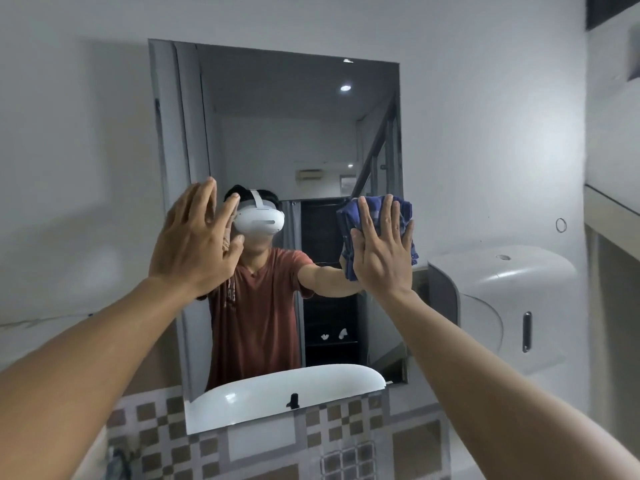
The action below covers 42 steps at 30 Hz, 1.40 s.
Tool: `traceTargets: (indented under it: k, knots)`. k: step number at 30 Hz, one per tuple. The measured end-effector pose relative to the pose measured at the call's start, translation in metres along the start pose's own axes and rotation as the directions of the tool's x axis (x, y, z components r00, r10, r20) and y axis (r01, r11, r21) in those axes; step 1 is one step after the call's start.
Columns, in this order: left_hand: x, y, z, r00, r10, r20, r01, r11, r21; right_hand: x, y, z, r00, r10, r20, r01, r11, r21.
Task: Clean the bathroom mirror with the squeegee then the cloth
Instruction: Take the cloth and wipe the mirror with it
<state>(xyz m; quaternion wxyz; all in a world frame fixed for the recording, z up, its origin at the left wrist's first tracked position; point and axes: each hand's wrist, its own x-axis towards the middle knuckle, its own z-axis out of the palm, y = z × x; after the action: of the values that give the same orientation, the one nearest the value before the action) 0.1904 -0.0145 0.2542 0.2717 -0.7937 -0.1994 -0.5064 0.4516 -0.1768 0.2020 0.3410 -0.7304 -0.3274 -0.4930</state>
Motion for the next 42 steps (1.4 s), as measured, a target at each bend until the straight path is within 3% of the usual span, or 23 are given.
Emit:
traceTargets:
  k: [4, 8, 14, 20, 28, 37, 42]
  knots:
    - [0.012, -0.002, -0.007, 0.998, 0.028, -0.058, -0.031, 0.999, -0.044, -0.027, 0.000, 0.004, 0.999, 0.039, 0.026, -0.041, 0.998, 0.051]
    - [0.025, -0.008, -0.011, 0.998, 0.060, -0.024, -0.060, 0.998, -0.025, -0.053, -0.013, 0.006, 0.995, 0.082, 0.052, -0.087, 0.990, 0.113]
    - [0.033, -0.015, -0.011, 0.997, 0.080, 0.012, -0.080, 0.997, 0.023, -0.073, -0.038, 0.015, 0.999, 0.027, 0.040, -0.032, 0.993, 0.116]
    - [0.041, -0.020, -0.021, 0.995, 0.089, -0.043, -0.088, 0.996, 0.006, -0.073, -0.082, 0.019, 0.996, -0.094, -0.007, 0.094, 0.988, 0.120]
    - [0.044, -0.041, -0.024, 0.993, 0.117, 0.031, -0.118, 0.993, 0.000, -0.066, -0.147, 0.026, 0.976, -0.203, -0.080, 0.213, 0.965, 0.153]
    - [0.045, -0.043, -0.031, 0.989, 0.125, 0.079, -0.124, 0.992, -0.016, -0.085, -0.195, 0.031, 0.875, -0.476, -0.085, 0.484, 0.854, 0.192]
    - [0.040, -0.040, -0.030, 0.992, 0.102, 0.071, -0.100, 0.995, -0.027, -0.107, -0.192, 0.034, 0.764, -0.645, -0.024, 0.635, 0.745, 0.204]
